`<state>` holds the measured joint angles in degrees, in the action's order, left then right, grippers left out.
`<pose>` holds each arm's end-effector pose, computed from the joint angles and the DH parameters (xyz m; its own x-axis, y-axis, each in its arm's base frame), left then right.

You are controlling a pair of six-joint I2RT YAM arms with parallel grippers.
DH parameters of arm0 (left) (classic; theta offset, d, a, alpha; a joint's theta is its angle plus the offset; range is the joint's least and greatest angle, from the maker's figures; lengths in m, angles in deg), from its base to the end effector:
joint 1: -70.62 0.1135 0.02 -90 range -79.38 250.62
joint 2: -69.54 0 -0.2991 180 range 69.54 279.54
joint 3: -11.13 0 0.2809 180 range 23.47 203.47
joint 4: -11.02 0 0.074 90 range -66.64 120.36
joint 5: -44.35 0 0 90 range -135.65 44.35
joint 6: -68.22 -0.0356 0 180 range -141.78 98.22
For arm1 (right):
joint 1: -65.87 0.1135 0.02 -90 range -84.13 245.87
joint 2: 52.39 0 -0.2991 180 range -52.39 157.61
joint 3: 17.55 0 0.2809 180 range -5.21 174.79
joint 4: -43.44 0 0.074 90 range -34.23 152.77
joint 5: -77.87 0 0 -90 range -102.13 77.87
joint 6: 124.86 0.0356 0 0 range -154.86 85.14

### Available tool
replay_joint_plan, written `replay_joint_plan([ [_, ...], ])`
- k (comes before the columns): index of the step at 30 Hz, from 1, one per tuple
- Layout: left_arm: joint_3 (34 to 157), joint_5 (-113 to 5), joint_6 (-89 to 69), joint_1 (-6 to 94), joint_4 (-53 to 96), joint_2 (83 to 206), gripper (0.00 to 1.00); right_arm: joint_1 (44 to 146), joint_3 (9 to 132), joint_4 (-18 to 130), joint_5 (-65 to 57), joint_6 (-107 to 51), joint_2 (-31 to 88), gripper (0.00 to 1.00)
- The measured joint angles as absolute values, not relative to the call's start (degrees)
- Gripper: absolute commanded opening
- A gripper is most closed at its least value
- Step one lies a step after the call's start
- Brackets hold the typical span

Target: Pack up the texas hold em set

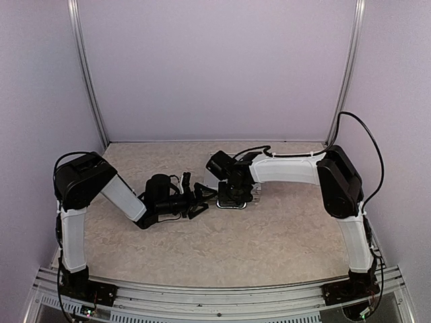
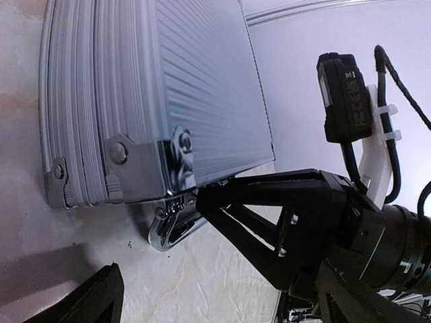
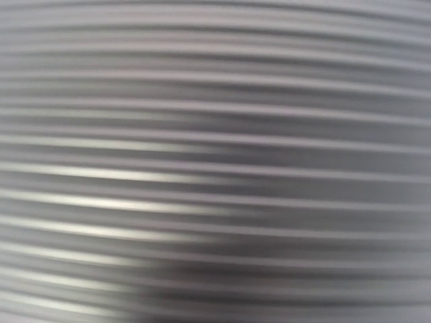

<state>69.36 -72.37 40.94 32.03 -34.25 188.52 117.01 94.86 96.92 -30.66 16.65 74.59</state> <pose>0.3059 -0.2646 0.1018 -0.8918 -0.3040 -0.3351 0.2252 0.3441 -0.9115 0.3301 0.3916 0.1818 -0.8817 0.0885 -0.4634 0.0424 0.9931 0.1091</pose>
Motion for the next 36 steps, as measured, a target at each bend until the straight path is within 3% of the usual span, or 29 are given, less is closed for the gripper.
replay_joint_plan([
  [13,69.3,-72.7,41.0,33.7,-34.3,187.6,0.99,117.0,103.4,103.9,-32.4,14.9,74.5,0.22],
  [36,68.9,-73.6,41.2,33.9,-34.9,187.2,0.99,116.7,102.7,103.3,-31.6,12.5,74.5,0.25],
])
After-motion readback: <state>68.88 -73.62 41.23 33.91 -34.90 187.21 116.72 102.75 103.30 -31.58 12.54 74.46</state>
